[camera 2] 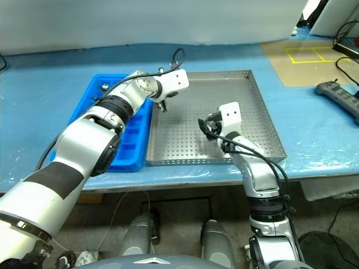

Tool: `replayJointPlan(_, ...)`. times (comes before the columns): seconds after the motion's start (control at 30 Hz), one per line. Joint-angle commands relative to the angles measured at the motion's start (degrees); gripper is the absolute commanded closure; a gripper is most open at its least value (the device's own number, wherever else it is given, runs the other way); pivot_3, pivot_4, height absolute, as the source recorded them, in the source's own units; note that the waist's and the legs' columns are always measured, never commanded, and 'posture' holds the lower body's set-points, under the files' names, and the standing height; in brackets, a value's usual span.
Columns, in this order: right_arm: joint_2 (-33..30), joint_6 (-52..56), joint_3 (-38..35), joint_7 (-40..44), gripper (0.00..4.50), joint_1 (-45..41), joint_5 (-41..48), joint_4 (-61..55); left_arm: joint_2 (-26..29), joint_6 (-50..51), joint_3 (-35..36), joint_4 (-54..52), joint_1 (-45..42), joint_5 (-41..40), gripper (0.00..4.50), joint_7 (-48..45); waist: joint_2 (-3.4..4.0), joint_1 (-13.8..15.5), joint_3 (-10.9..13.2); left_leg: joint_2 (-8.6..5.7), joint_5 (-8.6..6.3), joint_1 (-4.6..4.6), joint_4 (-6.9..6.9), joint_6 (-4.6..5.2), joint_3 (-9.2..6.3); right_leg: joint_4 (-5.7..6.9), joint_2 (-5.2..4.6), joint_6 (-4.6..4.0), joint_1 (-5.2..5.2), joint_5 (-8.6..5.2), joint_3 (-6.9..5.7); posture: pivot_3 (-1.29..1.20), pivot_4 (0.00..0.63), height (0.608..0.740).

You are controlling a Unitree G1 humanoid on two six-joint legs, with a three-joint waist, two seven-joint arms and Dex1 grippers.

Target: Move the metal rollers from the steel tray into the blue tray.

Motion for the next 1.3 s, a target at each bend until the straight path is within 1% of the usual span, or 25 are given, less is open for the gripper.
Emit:
replayJointPlan(0.03, 0.08, -2.0, -0.1, 0.2, 0.77, -1.41, 0.09, -1.07, 1.91, 1.34, -0.79, -0.98, -0.39, 1.46, 4.47, 6.32, 0.0, -0.01, 0.0, 0.0, 0.0, 0.0, -0.03, 0.0, -0.01, -0.03, 0.0, 0.1, 0.0, 0.06, 0.0, -0.19, 0.15, 0.74)
replayJointPlan(0.1, -0.02, -2.11, -0.06, 0.28, 0.77, -1.17, 0.12, -1.21, 2.42, 2.61, -1.72, -0.63, 0.71, 2.8, 4.47, 10.09, 0.0, -0.07, 0.0, 0.01, 0.02, 0.0, -0.05, 0.03, -0.01, -0.05, 0.01, 0.14, 0.0, 0.08, -0.01, -0.2, 0.15, 0.74)
replayJointPlan(0.3, -1.02, -0.72, -0.06, -0.02, 0.77, 1.04, -0.07, -4.0, 1.1, 6.42, -0.55, -0.23, 3.22, 2.87, 4.47, 17.76, 0.0, 0.22, 0.0, -0.01, 0.02, -0.04, -0.07, 0.04, 0.0, -0.1, -0.01, 0.17, 0.02, 0.1, -0.05, -0.24, 0.15, 0.74)
replayJointPlan(0.47, -2.08, 0.82, -0.25, -0.56, 0.77, 3.4, -0.47, -7.06, 0.76, 8.19, 0.89, -0.05, 5.34, 2.56, 4.47, 25.28, 0.0, -0.13, 0.0, 0.0, 0.01, -0.04, -0.05, 0.04, 0.0, -0.11, 0.0, 0.21, 0.03, 0.12, -0.04, -0.28, 0.15, 0.74)
replayJointPlan(0.6, -2.33, 1.99, -0.5, -1.14, 0.77, 4.62, -0.39, -8.72, 0.38, 8.39, 0.68, 0.09, 6.94, 2.95, 4.47, 25.84, 0.0, -0.41, 0.0, 0.0, 0.0, 0.0, -0.05, 0.02, 0.0, -0.11, 0.02, 0.23, 0.04, 0.14, -0.01, -0.3, 0.15, 0.74)
replayJointPlan(0.8, -2.49, 1.8, -0.89, -1.72, 0.77, 6.53, -0.61, -8.54, -1.77, 9.45, -1.11, 0.28, 10.61, 4.33, 4.47, 21.74, 0.03, -0.49, -0.03, 0.0, -0.01, 0.17, -0.03, 0.01, 0.02, -0.14, 0.02, 0.21, 0.2, 0.15, 0.03, -0.32, 0.15, 0.74)
replayJointPlan(1.0, -2.48, 1.7, -1.58, -2.3, 0.77, 7.35, -0.58, -8.5, -3.09, 10.08, -2.01, 0.21, 11.34, 5.21, 4.47, 16.54, 0.19, -0.48, -0.12, -0.01, -0.01, 0.3, 0.0, 0.02, 0.03, -0.18, 0.01, 0.04, 0.32, 0.06, 0.08, -0.33, 0.15, 0.74)
replayJointPlan(1.1, -2.51, 1.58, -1.87, -2.57, 0.77, 7.59, -0.55, -8.41, -2.94, 8.71, -4.41, 0.2, 10.47, 6.99, 4.47, 9.78, 0.19, -0.39, -0.12, -0.01, -0.1, 0.61, -0.02, 0.17, 0.03, -0.33, -0.01, 0.02, 0.73, 0.05, 0.08, -0.32, 0.15, 0.74)
replayJointPlan(1.17, -2.6, 1.53, -1.86, -2.51, 0.77, 7.48, -0.56, -8.33, -2.88, 7.18, -5.43, 0.04, 9.55, 7.54, 4.47, 5.83, 0.2, -0.37, -0.13, -0.03, -0.19, 1.2, -0.18, 0.29, 0.03, -0.61, -0.06, 0.02, 1.27, 0.03, 0.11, -0.31, 0.15, 0.74)
replayJointPlan(1.23, -2.77, 1.35, -2.09, -2.41, 0.77, 7.08, -0.55, -8.27, -3.35, 4.03, -4.85, -0.52, 7.53, 5.95, 4.47, -2.21, 0.2, -0.37, -0.13, -0.06, -0.19, 1.41, -0.34, 0.29, 0.06, -0.83, -0.09, 0.02, 1.51, 0.05, 0.13, -0.3, 0.15, 0.74)
replayJointPlan(1.27, -2.77, 1.17, -2.27, -2.33, 0.77, 6.76, -0.45, -8.02, -3.32, 1.74, -4.49, -0.94, 6.49, 4.89, 4.47, -7.76, 0.17, -0.37, -0.11, -0.07, -0.17, 1.44, -0.49, 0.28, 0.1, -1.05, -0.09, -0.03, 1.55, 0.13, 0.13, -0.3, 0.15, 0.74)
replayJointPlan(1.3, -2.75, 1.05, -2.39, -2.29, 0.77, 6.54, -0.38, -7.82, -3.24, 0.28, -4.22, -1.19, 5.89, 4.21, 4.47, -11.33, 0.12, -0.36, -0.08, -0.11, -0.1, 1.35, -0.63, 0.29, 0.15, -1.14, -0.11, -0.04, 1.44, 0.2, 0.15, -0.3, 0.15, 0.74)
